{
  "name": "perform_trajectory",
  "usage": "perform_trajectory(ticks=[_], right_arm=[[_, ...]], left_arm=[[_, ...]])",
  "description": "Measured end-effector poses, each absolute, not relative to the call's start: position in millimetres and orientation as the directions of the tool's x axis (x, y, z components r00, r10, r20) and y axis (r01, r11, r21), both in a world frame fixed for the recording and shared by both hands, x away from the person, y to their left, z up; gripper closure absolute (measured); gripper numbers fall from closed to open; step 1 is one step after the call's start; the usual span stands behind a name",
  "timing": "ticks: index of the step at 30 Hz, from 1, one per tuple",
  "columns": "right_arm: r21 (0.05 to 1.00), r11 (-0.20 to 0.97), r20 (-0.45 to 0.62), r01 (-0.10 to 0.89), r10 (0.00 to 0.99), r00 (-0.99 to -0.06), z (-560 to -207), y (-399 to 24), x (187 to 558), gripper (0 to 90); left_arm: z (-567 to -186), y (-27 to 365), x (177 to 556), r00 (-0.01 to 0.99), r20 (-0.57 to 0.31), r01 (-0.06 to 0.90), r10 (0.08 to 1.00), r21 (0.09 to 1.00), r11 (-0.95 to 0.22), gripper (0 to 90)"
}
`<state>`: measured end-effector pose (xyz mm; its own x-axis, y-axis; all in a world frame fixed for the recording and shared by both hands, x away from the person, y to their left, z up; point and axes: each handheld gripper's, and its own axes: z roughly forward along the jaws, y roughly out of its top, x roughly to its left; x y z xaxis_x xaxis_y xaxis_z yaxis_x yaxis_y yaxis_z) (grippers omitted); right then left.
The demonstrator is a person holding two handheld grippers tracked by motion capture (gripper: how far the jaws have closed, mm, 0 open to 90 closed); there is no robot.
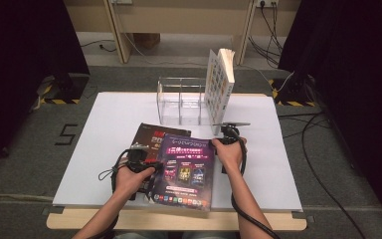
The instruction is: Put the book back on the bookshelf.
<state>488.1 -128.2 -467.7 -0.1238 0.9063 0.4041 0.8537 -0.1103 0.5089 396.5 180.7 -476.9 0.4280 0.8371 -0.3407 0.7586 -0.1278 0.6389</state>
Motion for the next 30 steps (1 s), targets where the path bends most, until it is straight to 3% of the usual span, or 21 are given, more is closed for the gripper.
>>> perform_trajectory(ticks=[22,24,30], right_arm=[[0.500,-0.129,0.495,0.856,0.854,-0.160,-448.7,-128.6,476.1,68.9],[0.528,-0.077,0.437,0.845,0.878,-0.194,-447.7,-121.9,473.9,67.8],[0.512,-0.055,0.422,0.858,0.885,-0.195,-447.3,-121.1,476.7,70.6]], left_arm=[[-474.8,178.8,395.7,0.420,-0.319,0.761,0.850,0.634,-0.138,74.0],[-474.8,179.0,395.6,0.420,-0.318,0.761,0.850,0.634,-0.139,74.0],[-474.7,178.9,395.5,0.420,-0.317,0.761,0.850,0.634,-0.140,74.0]])
